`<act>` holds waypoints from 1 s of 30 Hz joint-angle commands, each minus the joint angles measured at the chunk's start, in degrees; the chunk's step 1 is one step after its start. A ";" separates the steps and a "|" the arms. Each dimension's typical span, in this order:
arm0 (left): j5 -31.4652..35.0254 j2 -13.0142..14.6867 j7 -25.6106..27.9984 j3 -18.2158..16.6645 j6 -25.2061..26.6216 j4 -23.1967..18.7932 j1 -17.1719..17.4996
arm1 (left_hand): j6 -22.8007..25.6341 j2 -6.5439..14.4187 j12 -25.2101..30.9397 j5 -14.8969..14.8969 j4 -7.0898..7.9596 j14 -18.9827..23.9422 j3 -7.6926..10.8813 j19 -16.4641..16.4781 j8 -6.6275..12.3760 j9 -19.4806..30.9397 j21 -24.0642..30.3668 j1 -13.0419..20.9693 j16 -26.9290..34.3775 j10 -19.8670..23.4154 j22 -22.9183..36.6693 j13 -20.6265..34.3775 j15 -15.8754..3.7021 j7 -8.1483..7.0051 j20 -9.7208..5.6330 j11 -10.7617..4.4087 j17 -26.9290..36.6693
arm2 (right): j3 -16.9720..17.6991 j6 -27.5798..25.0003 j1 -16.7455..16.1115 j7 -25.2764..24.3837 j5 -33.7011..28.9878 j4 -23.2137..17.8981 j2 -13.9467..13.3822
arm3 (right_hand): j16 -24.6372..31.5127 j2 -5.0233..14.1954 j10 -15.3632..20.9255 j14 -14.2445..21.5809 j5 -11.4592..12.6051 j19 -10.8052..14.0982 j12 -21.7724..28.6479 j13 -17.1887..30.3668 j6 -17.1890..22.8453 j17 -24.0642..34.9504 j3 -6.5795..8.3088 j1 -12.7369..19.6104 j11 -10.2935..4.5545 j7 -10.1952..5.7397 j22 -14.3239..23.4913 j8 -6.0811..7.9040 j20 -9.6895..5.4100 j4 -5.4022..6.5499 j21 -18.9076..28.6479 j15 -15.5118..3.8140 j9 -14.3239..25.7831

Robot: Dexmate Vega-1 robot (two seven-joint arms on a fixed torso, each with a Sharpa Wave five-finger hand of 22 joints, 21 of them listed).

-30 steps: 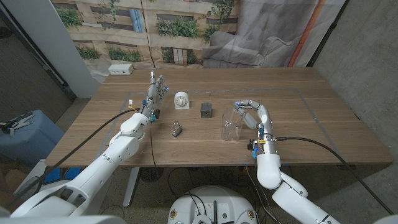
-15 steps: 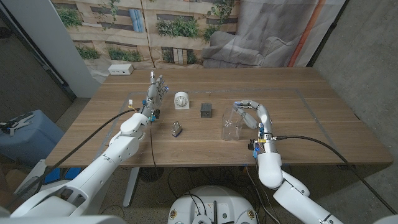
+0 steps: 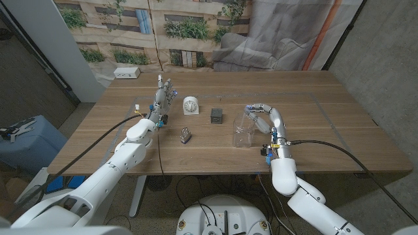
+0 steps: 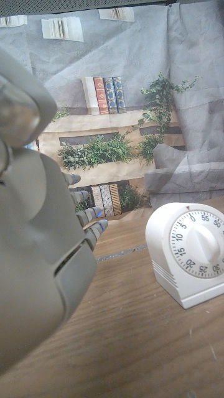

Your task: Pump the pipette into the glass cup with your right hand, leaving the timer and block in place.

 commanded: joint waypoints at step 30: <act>-0.06 0.03 -0.17 0.02 -0.04 0.07 0.01 | -0.20 2.51 0.25 0.38 0.01 -0.53 -0.40 -0.36 0.33 0.14 0.29 -0.07 0.35 -0.12 0.12 0.31 -6.58 -0.33 -5.12 -0.20 0.35 | 5.52 -3.19 -3.07 6.51 4.48 -10.91 -3.95 | 0.35 0.81 0.11 -0.09 0.12 0.26 0.12 0.57 0.35 0.46 -0.33 0.23 0.08 0.22 0.22 -0.11 0.45 -0.25 0.13 -8.43 0.24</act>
